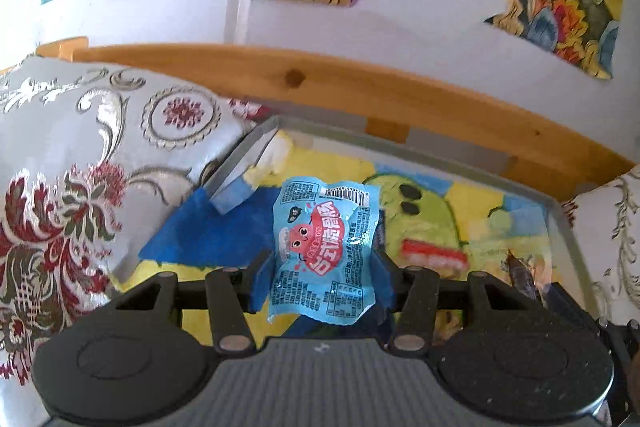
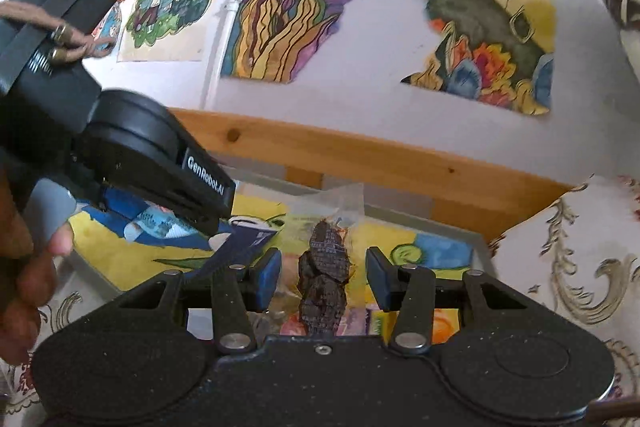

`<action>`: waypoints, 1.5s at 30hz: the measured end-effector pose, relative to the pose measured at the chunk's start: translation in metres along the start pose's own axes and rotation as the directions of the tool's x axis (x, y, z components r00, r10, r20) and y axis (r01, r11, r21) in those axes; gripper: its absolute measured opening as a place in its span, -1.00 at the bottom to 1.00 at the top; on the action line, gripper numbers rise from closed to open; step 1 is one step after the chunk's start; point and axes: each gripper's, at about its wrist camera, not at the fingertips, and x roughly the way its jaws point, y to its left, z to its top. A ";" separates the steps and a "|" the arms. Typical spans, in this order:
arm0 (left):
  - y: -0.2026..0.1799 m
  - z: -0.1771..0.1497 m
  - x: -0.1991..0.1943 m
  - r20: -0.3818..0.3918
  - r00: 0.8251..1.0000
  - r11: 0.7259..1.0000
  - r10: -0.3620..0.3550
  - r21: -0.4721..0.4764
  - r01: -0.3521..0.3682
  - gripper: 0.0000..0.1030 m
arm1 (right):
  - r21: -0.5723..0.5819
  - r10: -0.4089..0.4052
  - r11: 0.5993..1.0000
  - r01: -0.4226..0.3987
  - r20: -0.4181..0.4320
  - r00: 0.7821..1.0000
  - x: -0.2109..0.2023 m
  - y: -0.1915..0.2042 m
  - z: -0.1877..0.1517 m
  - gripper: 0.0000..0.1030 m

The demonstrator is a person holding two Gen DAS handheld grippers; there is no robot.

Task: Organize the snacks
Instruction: 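Lift both snacks and carry them over the grey tray, then lower both snacks into the tray and open both tools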

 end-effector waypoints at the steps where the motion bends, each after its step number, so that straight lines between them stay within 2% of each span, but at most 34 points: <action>1: 0.001 -0.002 0.001 -0.005 1.000 1.000 0.002 0.000 -0.002 0.08 | 0.002 0.002 1.000 -0.002 -0.005 1.000 0.001 0.001 -0.001 -0.06; 9: 0.003 -0.010 0.010 -0.037 0.999 1.000 -0.001 -0.010 0.000 0.08 | 0.023 0.027 0.999 -0.026 -0.061 0.998 0.010 0.000 -0.006 -0.07; 19: 0.002 -0.012 0.014 -0.068 0.998 1.000 0.002 -0.004 -0.003 0.16 | 0.016 0.030 0.999 -0.029 -0.088 0.996 0.015 0.000 -0.007 -0.05; 25: 0.003 -0.012 0.012 -0.076 0.997 0.999 0.017 -0.049 -0.021 0.24 | 0.016 0.014 1.000 -0.013 -0.088 0.996 0.015 -0.002 -0.007 0.33; 32: 0.004 -0.004 -0.012 -0.016 1.000 0.999 -0.001 -0.049 0.000 0.62 | 0.019 -0.021 1.000 0.022 -0.056 0.998 0.000 -0.008 0.003 0.70; 40: 0.009 0.002 -0.062 0.088 0.996 0.998 0.018 -0.066 -0.012 0.93 | 0.091 -0.107 0.990 0.103 0.034 0.994 -0.044 -0.022 0.022 0.98; 45: 0.019 0.003 -0.097 0.128 0.992 0.996 0.017 -0.085 -0.006 0.98 | 0.109 -0.124 0.987 0.116 0.075 0.989 -0.081 -0.029 0.035 0.98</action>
